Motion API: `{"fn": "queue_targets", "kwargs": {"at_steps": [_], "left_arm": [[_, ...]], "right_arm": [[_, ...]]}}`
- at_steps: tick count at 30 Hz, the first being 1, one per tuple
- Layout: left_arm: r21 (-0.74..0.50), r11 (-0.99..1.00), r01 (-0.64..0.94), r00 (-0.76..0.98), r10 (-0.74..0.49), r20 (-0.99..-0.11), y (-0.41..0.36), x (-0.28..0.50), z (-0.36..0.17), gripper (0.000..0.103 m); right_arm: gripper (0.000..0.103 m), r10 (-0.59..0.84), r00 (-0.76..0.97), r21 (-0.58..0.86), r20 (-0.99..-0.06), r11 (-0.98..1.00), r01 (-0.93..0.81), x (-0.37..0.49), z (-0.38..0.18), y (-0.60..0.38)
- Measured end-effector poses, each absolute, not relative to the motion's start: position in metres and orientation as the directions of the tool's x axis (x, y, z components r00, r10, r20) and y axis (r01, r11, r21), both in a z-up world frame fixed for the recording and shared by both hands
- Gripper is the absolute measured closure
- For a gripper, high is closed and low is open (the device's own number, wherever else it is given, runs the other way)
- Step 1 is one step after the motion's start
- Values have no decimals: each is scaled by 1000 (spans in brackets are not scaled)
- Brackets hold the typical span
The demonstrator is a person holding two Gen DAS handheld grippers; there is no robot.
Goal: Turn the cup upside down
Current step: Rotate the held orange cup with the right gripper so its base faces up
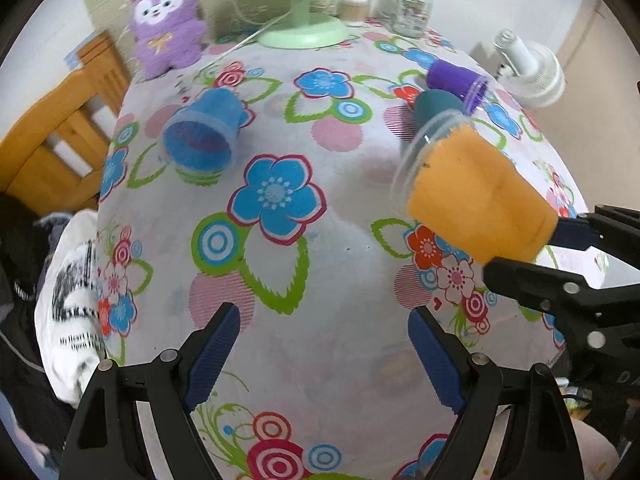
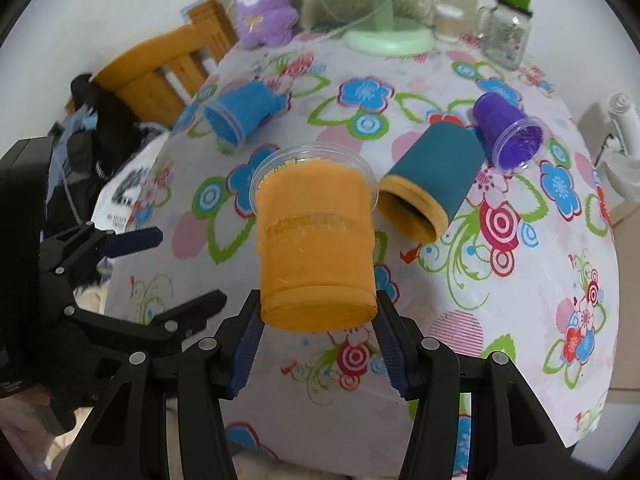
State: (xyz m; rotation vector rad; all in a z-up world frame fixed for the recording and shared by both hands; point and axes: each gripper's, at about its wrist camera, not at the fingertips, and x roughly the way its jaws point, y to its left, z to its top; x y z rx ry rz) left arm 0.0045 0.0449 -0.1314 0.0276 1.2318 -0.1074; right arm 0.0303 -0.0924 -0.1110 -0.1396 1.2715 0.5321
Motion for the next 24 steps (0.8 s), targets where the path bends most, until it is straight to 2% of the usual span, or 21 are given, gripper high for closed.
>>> {"fn": "queue_targets", "kwargs": {"at_steps": [3, 19, 23, 24], "left_arm": [[-17, 998, 59, 322, -35, -946, 43, 0, -134, 15], [-44, 999, -20, 306, -36, -951, 41, -9, -150, 15], [-41, 999, -33, 303, -29, -953, 47, -7, -152, 15], [-43, 998, -39, 302, -29, -953, 49, -6, -152, 15]], "right_arm": [[46, 292, 72, 223, -954, 846, -484, 35, -118, -92], [46, 119, -66, 135, -991, 800, -585, 46, -134, -76], [44, 111, -87, 141, -990, 810, -569, 53, -138, -67], [39, 111, -84, 139, -990, 813, -565, 56, -138, -65]]}}
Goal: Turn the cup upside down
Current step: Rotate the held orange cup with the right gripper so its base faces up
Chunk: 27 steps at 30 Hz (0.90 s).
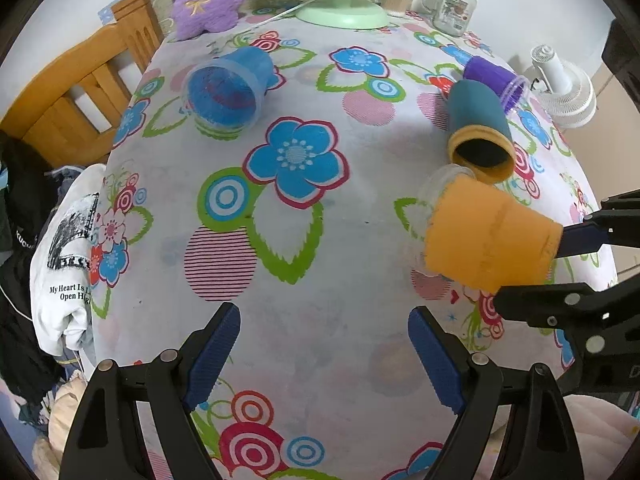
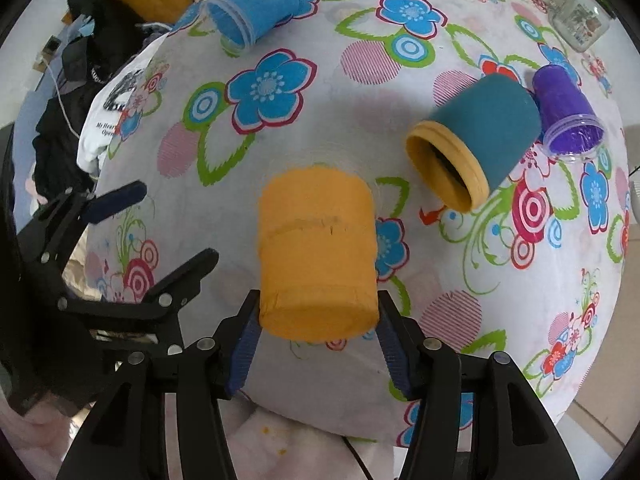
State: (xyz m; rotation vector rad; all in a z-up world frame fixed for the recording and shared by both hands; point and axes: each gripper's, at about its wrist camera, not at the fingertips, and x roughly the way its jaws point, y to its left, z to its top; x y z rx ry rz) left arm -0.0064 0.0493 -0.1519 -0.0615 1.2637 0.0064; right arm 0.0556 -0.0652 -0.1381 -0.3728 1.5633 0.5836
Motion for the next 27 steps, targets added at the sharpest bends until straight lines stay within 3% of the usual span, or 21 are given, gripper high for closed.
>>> {"fn": "queue_targets", "kwargs": {"at_steps": [1, 7, 17, 27], "left_arm": [[-44, 998, -47, 302, -27, -953, 52, -5, -151, 15], [-46, 996, -72, 311, -21, -950, 59, -1, -145, 15], [-14, 1000, -3, 316, -12, -949, 41, -5, -140, 15], [44, 988, 151, 310, -5, -951, 12, -24, -159, 15]], "right_arm": [[31, 111, -70, 131, -991, 817, -562, 58, -138, -63], [14, 195, 47, 137, -980, 822, -552, 63, -119, -62], [13, 301, 179, 164, -937, 828, -536, 38, -113, -99], [15, 412, 361, 155, -837, 810, -566, -11, -137, -135]]}}
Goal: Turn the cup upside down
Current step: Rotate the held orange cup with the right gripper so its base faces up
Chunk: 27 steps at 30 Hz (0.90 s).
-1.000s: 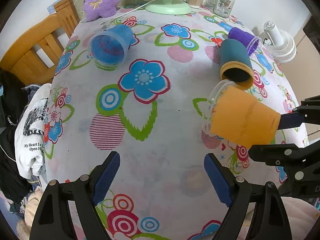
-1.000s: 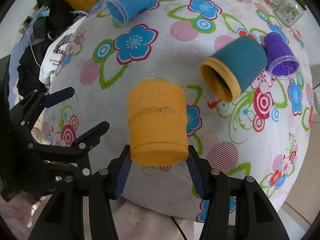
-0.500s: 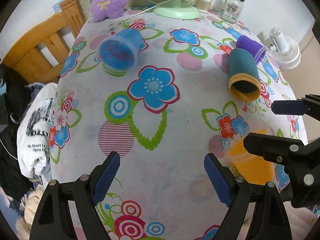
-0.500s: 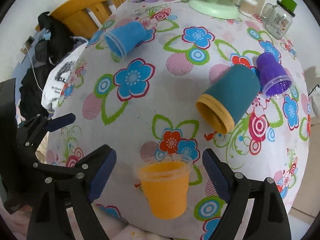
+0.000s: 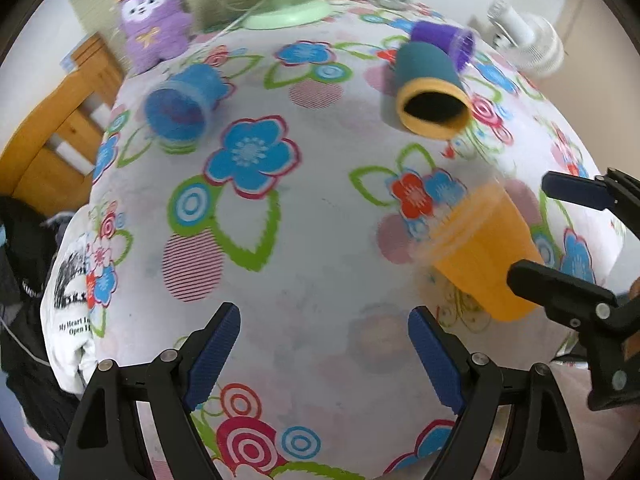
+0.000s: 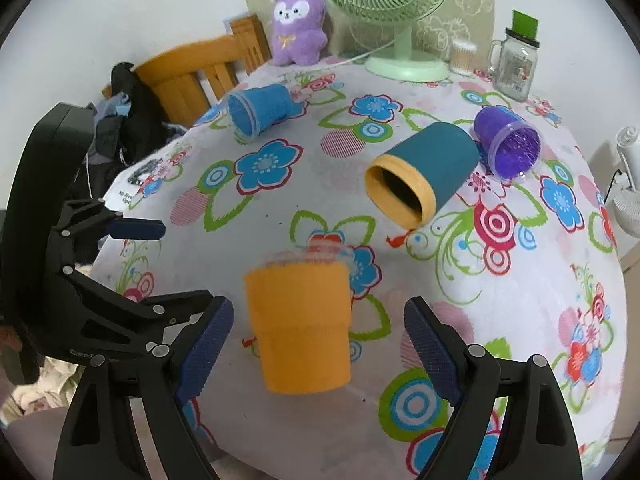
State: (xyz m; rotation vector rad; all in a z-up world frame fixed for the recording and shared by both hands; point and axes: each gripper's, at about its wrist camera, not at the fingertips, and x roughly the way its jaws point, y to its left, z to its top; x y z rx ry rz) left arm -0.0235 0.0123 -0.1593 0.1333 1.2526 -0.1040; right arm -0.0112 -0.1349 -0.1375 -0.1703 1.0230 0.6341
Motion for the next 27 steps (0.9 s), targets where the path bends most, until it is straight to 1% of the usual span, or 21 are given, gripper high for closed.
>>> {"fn": "queue_targets", "kwargs": {"at_steps": [2, 4, 9, 17, 18, 19, 22, 24, 27], "left_arm": [[52, 983, 176, 307, -4, -952, 8, -26, -162, 15], [51, 979, 197, 303, -11, -953, 6, -28, -165, 15], [69, 965, 252, 300, -10, -954, 3, -30, -170, 15], [88, 943, 321, 309, -16, -951, -3, -30, -175, 15], [92, 940, 327, 311, -15, -950, -4, -30, -176, 15], [97, 937, 335, 314, -14, -949, -6, -30, -177, 15], [95, 933, 346, 315, -20, -949, -7, -30, -179, 15], [88, 933, 348, 307, -25, -951, -8, -29, -178, 15], [59, 939, 339, 286, -43, -957, -7, -28, -173, 15]], "right_arm": [[16, 416, 372, 161, -830, 817, -554, -17, -145, -139], [20, 423, 385, 173, -821, 825, -538, -24, -153, -142], [22, 446, 430, 208, -785, 844, -495, -35, -166, -149], [31, 487, 495, 259, -720, 850, -459, -44, -184, -154], [34, 490, 502, 266, -713, 851, -452, -45, -186, -156], [40, 493, 506, 274, -708, 852, -447, -45, -188, -157], [44, 490, 514, 276, -704, 856, -438, -45, -191, -160], [45, 478, 517, 269, -710, 863, -428, -45, -188, -160], [45, 470, 477, 284, -743, 866, -411, -38, -174, -158]]}}
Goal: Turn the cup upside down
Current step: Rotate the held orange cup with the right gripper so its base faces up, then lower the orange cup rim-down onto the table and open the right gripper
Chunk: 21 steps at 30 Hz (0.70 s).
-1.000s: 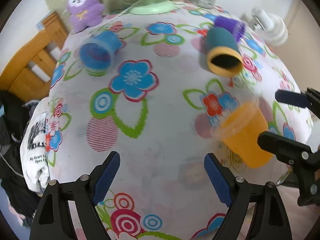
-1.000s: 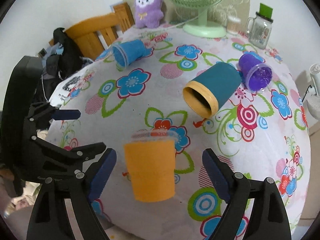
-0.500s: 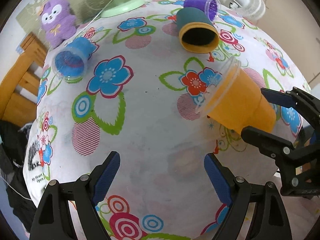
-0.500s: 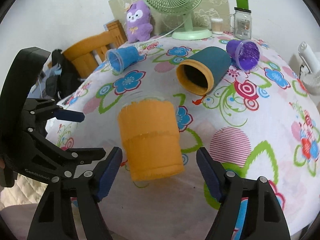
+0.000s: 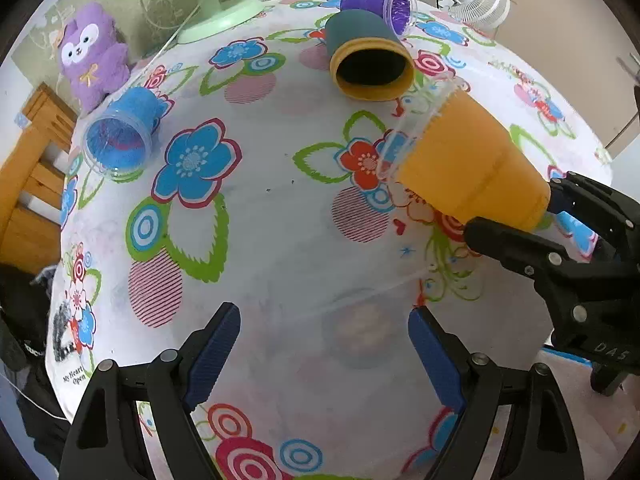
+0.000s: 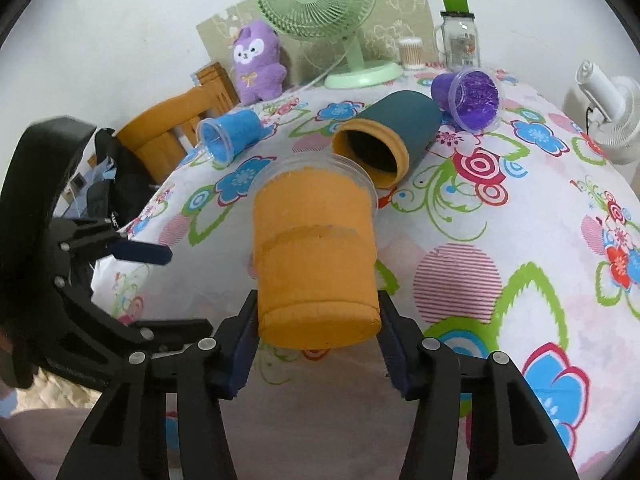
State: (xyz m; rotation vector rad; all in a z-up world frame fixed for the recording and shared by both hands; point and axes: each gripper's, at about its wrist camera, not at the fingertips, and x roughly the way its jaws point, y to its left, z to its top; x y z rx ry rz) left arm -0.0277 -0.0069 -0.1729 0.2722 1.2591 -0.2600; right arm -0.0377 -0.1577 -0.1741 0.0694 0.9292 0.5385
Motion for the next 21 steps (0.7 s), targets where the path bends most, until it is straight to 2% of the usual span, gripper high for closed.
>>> {"fn": "queue_targets", "kwargs": {"at_steps": [8, 12, 16, 21], "left_arm": [[6, 963, 271, 269, -70, -961, 7, -19, -150, 15], [-29, 973, 231, 264, -91, -960, 16, -15, -146, 15], [-60, 983, 176, 264, -106, -959, 26, -10, -146, 15], [-87, 991, 104, 269, -112, -957, 40, -2, -147, 15]], "right_arm": [[45, 374, 173, 263, -911, 852, -453, 6, -136, -120], [45, 210, 25, 170, -977, 849, -500, 35, -130, -92], [45, 143, -79, 164, -986, 836, -525, 58, -130, -74], [44, 65, -104, 113, -993, 805, -582, 73, -133, -45]]}}
